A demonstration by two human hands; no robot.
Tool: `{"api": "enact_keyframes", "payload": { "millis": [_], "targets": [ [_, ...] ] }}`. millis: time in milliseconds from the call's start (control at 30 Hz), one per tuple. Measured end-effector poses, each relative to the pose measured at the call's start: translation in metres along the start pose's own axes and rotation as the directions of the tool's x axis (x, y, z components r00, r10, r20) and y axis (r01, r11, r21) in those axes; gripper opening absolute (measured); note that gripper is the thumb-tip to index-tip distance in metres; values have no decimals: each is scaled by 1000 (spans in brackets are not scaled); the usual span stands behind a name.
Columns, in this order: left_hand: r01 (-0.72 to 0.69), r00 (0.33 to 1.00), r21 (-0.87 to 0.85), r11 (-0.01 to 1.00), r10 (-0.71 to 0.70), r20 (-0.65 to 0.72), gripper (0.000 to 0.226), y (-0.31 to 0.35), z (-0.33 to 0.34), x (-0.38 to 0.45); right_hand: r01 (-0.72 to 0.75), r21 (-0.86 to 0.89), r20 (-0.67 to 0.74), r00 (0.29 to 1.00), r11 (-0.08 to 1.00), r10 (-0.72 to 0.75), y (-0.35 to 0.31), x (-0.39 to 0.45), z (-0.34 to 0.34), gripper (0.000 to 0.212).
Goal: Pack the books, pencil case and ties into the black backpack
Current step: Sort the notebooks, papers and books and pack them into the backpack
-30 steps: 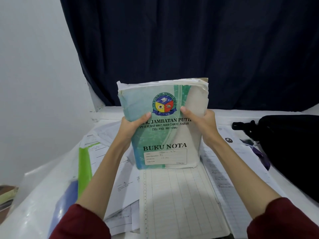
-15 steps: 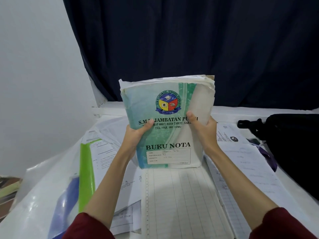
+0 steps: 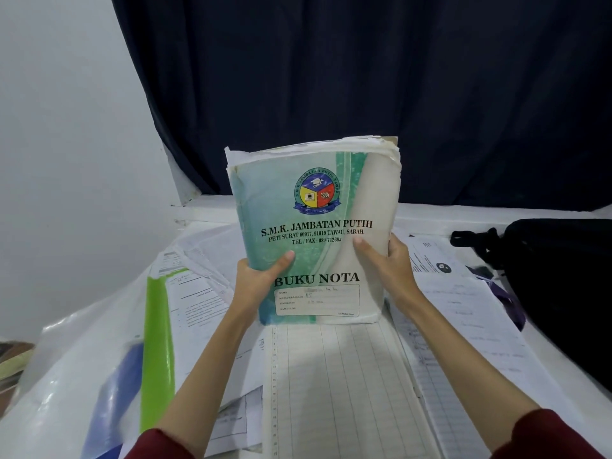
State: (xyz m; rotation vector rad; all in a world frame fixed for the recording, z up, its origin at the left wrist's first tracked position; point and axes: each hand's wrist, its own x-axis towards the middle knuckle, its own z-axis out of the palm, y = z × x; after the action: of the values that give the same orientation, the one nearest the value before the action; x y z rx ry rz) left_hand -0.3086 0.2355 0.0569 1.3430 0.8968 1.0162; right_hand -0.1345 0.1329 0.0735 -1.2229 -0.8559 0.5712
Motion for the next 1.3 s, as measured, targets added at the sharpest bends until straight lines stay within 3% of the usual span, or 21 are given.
{"api": "enact_keyframes", "payload": {
  "millis": [100, 167, 333, 433, 533, 667, 800, 900, 967, 1067, 1167, 1233, 1300],
  "targets": [
    [5, 996, -68, 998, -11, -84, 23, 10, 10, 2, 16, -21, -23, 1000, 1000, -17, -10, 6, -3, 13],
    [25, 998, -95, 995, -31, -63, 24, 20, 19, 4, 30, -49, -55, 998, 998, -33, -22, 11, -13, 13],
    [141, 980, -135, 981, -118, 163, 33, 42, 59, 3, -35, -15, -3, 999, 999, 35, -44, 7, -74, 27],
    [215, 927, -84, 973, -176, 331, 34, 47, 102, -8, -44, 22, -91, 995, 999, 46, -52, -5, -121, 30],
    [171, 907, -136, 976, -102, 410, 38, 45, 157, -26, -21, 31, -216, 976, 999, 27, -62, -17, -175, 29],
    [0, 883, -154, 988, 72, 464, 34, 49, 238, -59, 29, 26, -328, 945, 999, -19, -77, -33, -259, 29],
    [-122, 844, -118, 986, 165, 510, 24, 63, 322, -91, 13, 47, -307, 952, 999, 2, -104, -50, -352, 30],
    [-41, 828, -109, 993, 95, 553, 29, 72, 382, -107, -71, 27, -242, 967, 997, 76, -119, -60, -418, 38],
    [36, 803, -48, 998, 0, 596, 28, 69, 418, -117, -65, -24, -269, 962, 998, 56, -128, -63, -455, 28],
    [59, 698, 30, 998, -63, 713, 32, 49, 457, -137, -41, -20, -348, 937, 999, 31, -138, -68, -502, 16],
    [52, 497, 91, 994, -105, 861, 55, 15, 465, -156, -61, 44, -391, 917, 997, 73, -139, -73, -545, 21],
    [-158, 411, 277, 948, -192, 891, 73, -10, 463, -170, -64, 96, -427, 899, 993, 99, -136, -78, -569, 26],
    [-391, 401, 471, 791, -314, 861, 95, -29, 461, -186, -57, 142, -458, 881, 988, 117, -132, -84, -587, 29]
  ]
}}
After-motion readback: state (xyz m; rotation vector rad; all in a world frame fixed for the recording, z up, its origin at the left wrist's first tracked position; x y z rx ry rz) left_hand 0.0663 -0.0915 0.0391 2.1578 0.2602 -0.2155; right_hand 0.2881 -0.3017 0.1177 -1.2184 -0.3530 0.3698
